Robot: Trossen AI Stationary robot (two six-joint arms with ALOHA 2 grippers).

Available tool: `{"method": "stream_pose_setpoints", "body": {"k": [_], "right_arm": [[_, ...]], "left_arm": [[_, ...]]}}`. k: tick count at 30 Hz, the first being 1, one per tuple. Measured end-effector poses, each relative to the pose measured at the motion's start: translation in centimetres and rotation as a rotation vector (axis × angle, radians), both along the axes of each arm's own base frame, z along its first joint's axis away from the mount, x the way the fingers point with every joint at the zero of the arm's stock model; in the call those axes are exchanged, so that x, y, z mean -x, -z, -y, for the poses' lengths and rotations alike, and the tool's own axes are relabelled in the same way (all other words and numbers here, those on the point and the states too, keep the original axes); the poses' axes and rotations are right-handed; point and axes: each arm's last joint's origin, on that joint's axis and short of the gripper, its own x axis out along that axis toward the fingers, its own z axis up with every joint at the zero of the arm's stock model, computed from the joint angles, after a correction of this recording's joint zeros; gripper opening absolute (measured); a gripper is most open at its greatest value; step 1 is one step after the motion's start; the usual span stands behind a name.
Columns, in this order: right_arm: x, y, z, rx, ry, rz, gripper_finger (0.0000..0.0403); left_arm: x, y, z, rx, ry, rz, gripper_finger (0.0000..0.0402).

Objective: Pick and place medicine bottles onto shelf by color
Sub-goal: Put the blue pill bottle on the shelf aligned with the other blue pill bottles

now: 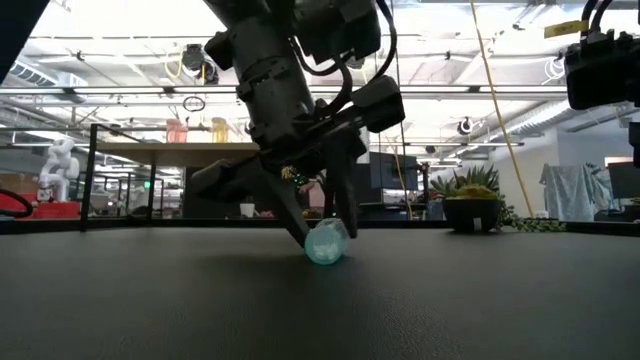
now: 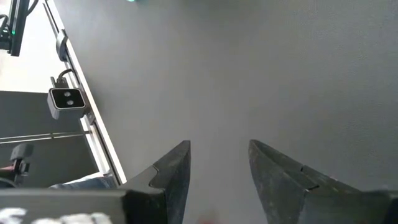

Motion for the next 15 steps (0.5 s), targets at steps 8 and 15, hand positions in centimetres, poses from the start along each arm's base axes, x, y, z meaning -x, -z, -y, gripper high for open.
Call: {"method": "stream_pose_setpoints", "body": {"k": [8, 15], "right_arm": [[0.00, 0.00, 0.00, 0.005, -0.007, 0.003, 0.0154], [0.15, 0.00, -0.21, 0.006, -0.021, 0.003, 0.0154]], "left_arm": [[0.11, 0.09, -0.07, -0.033, 0.046, 0.003, 0.0111], [0.15, -0.21, -0.10, -0.046, 0.065, 0.020, 0.0128]]}}
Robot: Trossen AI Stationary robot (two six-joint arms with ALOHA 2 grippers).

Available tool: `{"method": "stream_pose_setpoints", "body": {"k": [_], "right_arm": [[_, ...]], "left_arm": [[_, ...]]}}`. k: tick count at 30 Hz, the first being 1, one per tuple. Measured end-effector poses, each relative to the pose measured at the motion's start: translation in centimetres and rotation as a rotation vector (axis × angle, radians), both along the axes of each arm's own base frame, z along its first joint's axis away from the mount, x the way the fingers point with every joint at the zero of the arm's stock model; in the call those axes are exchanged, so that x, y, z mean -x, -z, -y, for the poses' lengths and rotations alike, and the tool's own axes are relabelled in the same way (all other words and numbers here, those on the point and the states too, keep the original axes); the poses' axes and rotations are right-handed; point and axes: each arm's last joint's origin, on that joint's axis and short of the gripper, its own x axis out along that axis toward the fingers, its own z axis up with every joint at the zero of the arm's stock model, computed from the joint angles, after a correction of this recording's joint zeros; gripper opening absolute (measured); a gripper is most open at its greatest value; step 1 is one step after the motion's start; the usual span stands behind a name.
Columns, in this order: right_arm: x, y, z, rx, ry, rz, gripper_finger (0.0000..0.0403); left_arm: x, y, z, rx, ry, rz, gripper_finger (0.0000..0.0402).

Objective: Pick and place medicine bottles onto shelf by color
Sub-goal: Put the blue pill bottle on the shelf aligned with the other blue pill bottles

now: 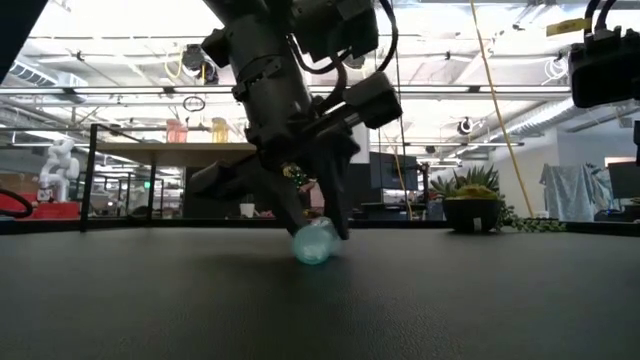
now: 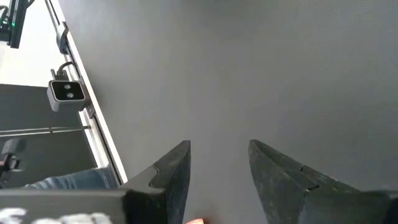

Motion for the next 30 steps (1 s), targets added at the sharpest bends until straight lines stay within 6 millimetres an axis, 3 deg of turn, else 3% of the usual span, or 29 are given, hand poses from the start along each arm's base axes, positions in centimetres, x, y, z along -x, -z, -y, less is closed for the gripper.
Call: {"method": "stream_pose_setpoints", "body": {"k": [5, 11, 18, 22, 25, 30], "right_arm": [[0.1, 0.0, -0.1, 0.017, -0.023, 0.010, 0.0154], [0.3, 0.7, 0.2, 0.016, 0.041, -0.009, 0.0154], [0.0, 0.8, 0.7, 0.047, 0.124, 0.022, 0.0154], [-0.4, 0.7, 1.4, 0.054, 0.161, 0.026, 0.0154], [-0.8, 0.5, 2.2, 0.071, 0.180, 0.045, 0.0154], [-1.0, -0.2, 3.3, 0.104, 0.186, 0.103, 0.0154]], "left_arm": [[0.6, -2.5, -0.2, -0.020, 0.008, 0.048, 0.0130], [2.8, -8.2, -1.4, -0.159, 0.001, 0.131, 0.0119], [8.7, -16.1, -7.5, -0.635, -0.254, 0.145, 0.0126], [10.5, -19.6, -11.0, -0.883, -0.253, 0.217, 0.0129], [10.1, -20.3, -13.2, -1.004, -0.156, 0.226, 0.0130], [9.4, -19.8, -15.7, -1.097, -0.111, 0.212, 0.0130]]}}
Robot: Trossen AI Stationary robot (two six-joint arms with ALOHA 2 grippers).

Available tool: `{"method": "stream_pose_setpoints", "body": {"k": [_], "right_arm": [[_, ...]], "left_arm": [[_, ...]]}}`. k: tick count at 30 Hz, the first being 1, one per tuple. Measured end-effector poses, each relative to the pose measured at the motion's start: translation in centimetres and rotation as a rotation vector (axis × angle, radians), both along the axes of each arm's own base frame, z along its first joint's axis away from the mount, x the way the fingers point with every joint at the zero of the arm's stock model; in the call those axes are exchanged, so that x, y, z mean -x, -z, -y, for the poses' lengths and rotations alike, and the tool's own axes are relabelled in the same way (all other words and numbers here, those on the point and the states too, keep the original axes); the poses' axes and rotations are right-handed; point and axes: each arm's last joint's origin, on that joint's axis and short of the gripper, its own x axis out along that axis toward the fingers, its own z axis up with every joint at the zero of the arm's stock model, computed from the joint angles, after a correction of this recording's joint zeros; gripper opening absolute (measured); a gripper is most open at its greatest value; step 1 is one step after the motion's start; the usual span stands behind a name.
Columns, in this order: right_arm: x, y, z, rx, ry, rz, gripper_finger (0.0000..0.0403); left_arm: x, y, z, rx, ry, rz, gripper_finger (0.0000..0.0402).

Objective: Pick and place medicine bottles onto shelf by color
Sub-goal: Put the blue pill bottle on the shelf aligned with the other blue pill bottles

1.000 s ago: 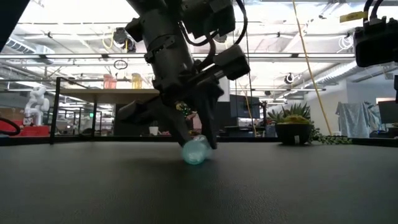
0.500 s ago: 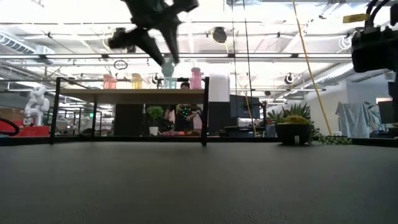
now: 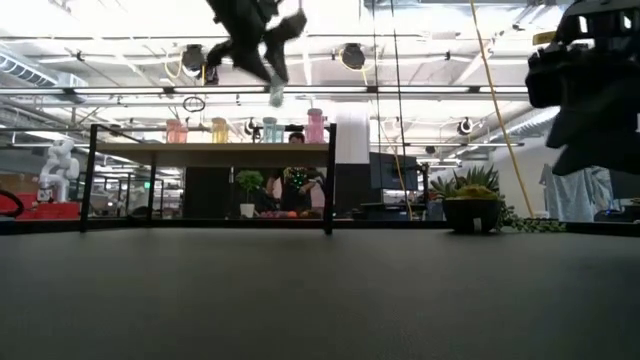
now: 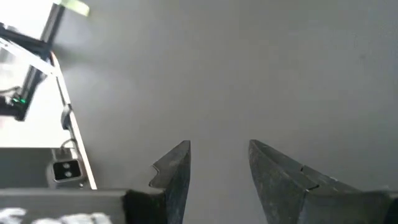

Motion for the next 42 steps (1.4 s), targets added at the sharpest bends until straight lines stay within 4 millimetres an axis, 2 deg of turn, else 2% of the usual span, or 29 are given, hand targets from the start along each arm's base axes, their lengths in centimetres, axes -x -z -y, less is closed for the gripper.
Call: {"method": "stream_pose_setpoints", "body": {"k": [3, 8, 13, 16, 23, 42], "right_arm": [[0.0, -0.4, 0.5, 0.018, 0.021, 0.031, 0.0154], [0.1, -0.8, 0.9, 0.073, 0.016, 0.069, 0.0154], [0.1, -1.0, 1.2, 0.092, 0.012, 0.085, 0.0154], [0.0, -1.0, 1.5, 0.095, 0.026, 0.085, 0.0154], [-0.3, -1.1, 2.0, 0.068, 0.025, 0.081, 0.0154], [-0.3, -1.2, 2.5, 0.052, 0.040, 0.086, 0.0154]], "left_arm": [[-0.1, 1.7, -0.4, -0.030, -0.041, -0.016, 0.0130], [0.9, 4.2, 0.7, -0.101, -0.121, 0.013, 0.0131], [1.9, 6.7, 1.3, -0.161, -0.098, 0.107, 0.0131], [2.4, 8.2, 1.2, -0.232, -0.070, 0.105, 0.0131], [2.8, 9.6, 1.1, -0.337, -0.017, 0.067, 0.0131], [3.7, 11.4, 0.2, -0.317, 0.037, 0.086, 0.0131]]}}
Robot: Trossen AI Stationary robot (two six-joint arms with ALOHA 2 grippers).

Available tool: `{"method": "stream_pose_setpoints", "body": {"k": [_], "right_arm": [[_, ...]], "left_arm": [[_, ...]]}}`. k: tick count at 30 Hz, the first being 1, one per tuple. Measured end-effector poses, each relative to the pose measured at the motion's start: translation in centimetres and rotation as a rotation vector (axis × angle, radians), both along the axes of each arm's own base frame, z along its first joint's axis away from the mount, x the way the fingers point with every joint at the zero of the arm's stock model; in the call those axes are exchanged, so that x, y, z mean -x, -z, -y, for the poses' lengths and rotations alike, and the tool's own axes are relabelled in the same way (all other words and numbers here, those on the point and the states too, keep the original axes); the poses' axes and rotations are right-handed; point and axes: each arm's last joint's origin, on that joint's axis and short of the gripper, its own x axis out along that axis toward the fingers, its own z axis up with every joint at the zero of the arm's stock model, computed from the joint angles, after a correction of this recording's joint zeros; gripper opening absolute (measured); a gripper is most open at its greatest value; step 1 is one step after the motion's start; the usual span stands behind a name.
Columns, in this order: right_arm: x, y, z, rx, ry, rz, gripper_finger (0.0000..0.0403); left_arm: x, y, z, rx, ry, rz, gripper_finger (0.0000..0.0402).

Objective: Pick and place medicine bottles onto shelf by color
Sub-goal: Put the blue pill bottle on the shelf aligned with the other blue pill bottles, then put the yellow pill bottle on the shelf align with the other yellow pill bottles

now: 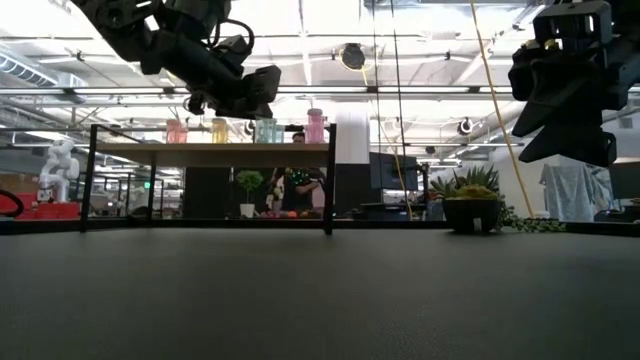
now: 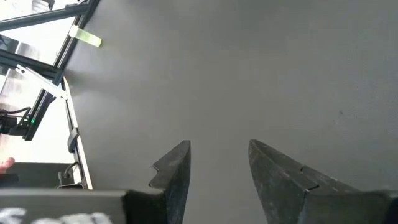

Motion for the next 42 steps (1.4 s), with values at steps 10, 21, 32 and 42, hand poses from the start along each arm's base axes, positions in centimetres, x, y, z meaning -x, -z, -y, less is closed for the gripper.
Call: {"method": "stream_pose_setpoints", "body": {"k": [10, 21, 32, 42], "right_arm": [[0.0, 0.0, 0.0, -0.001, 0.002, 0.000, 0.0154], [-0.1, -0.2, 0.0, -0.008, 0.002, 0.020, 0.0154], [-0.1, -0.2, 0.0, -0.010, 0.002, 0.023, 0.0154], [-0.1, -0.2, -0.2, -0.048, -0.004, 0.018, 0.0154]], "left_arm": [[-0.2, -0.2, 0.1, -0.044, 0.087, -0.044, 0.0132], [-0.2, 0.3, 0.2, -0.050, 0.116, -0.110, 0.0190], [0.1, -0.4, 0.7, -0.113, 0.145, -0.173, 0.0256], [3.8, -4.0, 3.5, -0.127, 0.135, -0.177, 0.0303]]}}
